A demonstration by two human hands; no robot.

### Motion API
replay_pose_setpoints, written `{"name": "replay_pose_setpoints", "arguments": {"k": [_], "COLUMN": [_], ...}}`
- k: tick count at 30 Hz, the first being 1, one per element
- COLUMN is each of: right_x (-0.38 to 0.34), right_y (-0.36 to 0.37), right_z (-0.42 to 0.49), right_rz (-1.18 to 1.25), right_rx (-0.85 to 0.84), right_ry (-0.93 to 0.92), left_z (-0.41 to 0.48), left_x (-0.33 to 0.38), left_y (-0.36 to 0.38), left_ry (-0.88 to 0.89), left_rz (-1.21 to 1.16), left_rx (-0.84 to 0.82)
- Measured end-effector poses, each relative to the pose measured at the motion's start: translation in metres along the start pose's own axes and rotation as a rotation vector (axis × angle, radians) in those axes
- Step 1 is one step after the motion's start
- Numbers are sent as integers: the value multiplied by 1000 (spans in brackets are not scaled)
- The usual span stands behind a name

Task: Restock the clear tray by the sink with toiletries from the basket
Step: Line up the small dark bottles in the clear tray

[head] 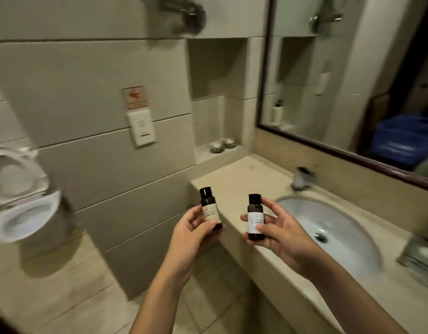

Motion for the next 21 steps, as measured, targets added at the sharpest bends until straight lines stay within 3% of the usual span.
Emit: {"name": "replay_pose_setpoints", "arguments": {"k": [8, 13, 21], "right_x": [-42, -42, -21], "right_y": [-185, -255, -341], "right_z": [-137, -207, -249], "right_rz": [68, 96, 152], "right_rx": [497, 785, 1091], "right_ry": [-173, -239, -231], "left_z": [40, 47, 76], "left_x": [-75, -115, -189], "left_y": [202, 296, 412], "left_ry": [-183, -256, -473], "left_rz": [-14, 8, 46], "left_rx": [-380, -576, -828]}}
Point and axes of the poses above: each hand's wrist, its own z-axis towards the middle knuckle, its own y-axis out of the palm, x = y × z, the point moved 3 cm from there along z, towards the middle knuckle, and after that the axes turned 4 degrees about -x, right-handed, at the moved point
